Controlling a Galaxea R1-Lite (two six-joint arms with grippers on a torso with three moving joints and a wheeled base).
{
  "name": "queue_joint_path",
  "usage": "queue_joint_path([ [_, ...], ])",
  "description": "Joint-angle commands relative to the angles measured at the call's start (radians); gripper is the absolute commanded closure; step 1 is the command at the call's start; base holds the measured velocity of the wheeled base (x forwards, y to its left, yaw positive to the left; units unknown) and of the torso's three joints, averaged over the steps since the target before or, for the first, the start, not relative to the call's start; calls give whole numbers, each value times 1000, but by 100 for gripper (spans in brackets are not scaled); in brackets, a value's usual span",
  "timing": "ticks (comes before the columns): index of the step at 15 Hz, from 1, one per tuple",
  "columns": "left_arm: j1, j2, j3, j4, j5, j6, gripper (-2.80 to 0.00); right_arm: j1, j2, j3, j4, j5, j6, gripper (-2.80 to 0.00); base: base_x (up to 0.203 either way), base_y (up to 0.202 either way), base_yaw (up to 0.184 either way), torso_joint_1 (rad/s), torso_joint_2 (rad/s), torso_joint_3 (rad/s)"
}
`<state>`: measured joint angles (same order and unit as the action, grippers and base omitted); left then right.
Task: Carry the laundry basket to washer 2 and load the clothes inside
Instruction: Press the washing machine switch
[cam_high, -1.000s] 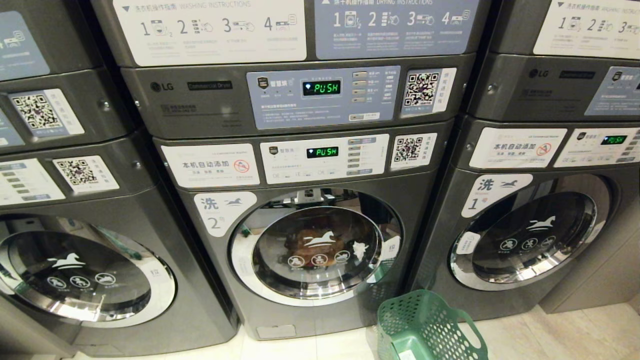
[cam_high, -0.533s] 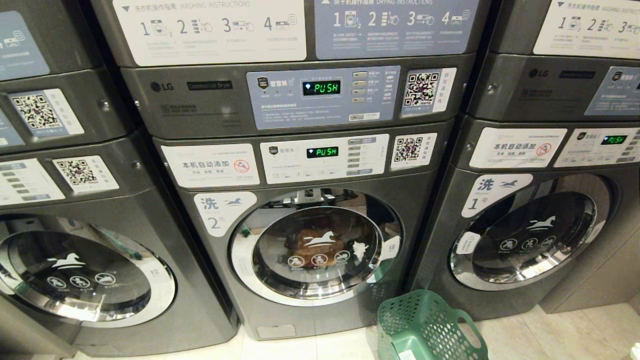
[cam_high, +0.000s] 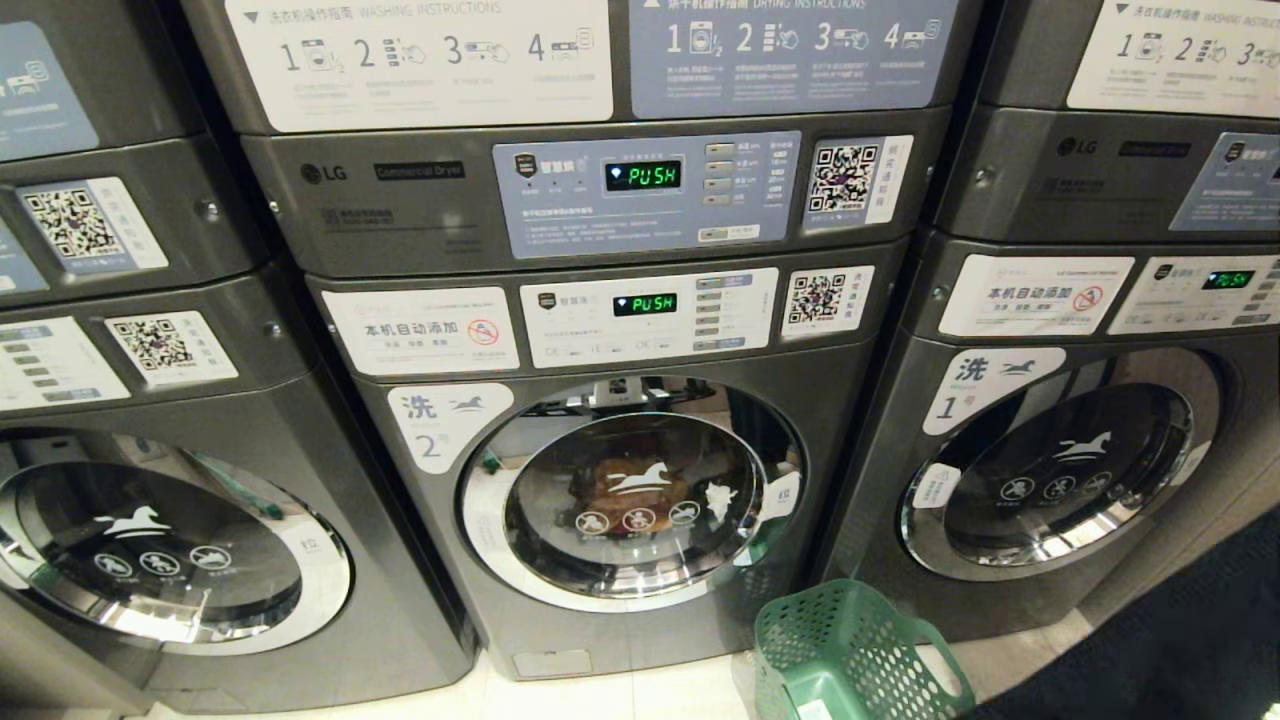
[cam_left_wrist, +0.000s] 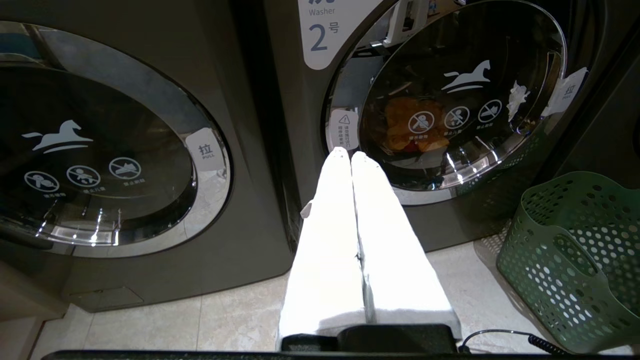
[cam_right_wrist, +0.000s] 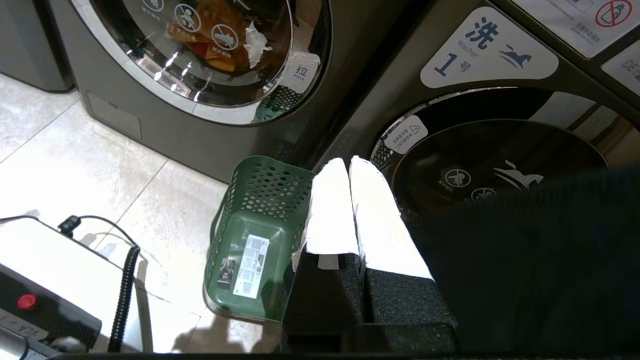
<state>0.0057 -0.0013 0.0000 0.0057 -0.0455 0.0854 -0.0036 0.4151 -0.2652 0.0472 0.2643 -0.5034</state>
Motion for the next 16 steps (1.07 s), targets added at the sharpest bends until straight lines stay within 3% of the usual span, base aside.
queue_joint_path([
  [1, 0, 1, 0, 0, 0, 0, 0, -3, -129, 60, 2, -6, 2, 0, 0, 0, 0, 0, 0, 0],
  [3, 0, 1, 0, 0, 1, 0, 0, -5, -239, 128, 3, -43, 25, 0, 0, 0, 0, 0, 0, 0],
  [8, 0, 1, 0, 0, 1, 0, 0, 0, -405, 215, 22, -223, 186, 0, 0, 0, 0, 0, 0, 0],
  [11, 0, 1, 0, 0, 0, -1, 0, 1, -413, 215, 25, -234, 247, 0, 0, 0, 0, 0, 0, 0],
  [15, 0, 1, 0, -1, 1, -1, 0, 1, -413, 226, 27, -294, 506, 0, 0, 0, 0, 0, 0, 0],
  [16, 0, 1, 0, -1, 1, -1, 0, 1, -414, 225, 40, -296, 513, 0, 0, 0, 0, 0, 0, 0],
])
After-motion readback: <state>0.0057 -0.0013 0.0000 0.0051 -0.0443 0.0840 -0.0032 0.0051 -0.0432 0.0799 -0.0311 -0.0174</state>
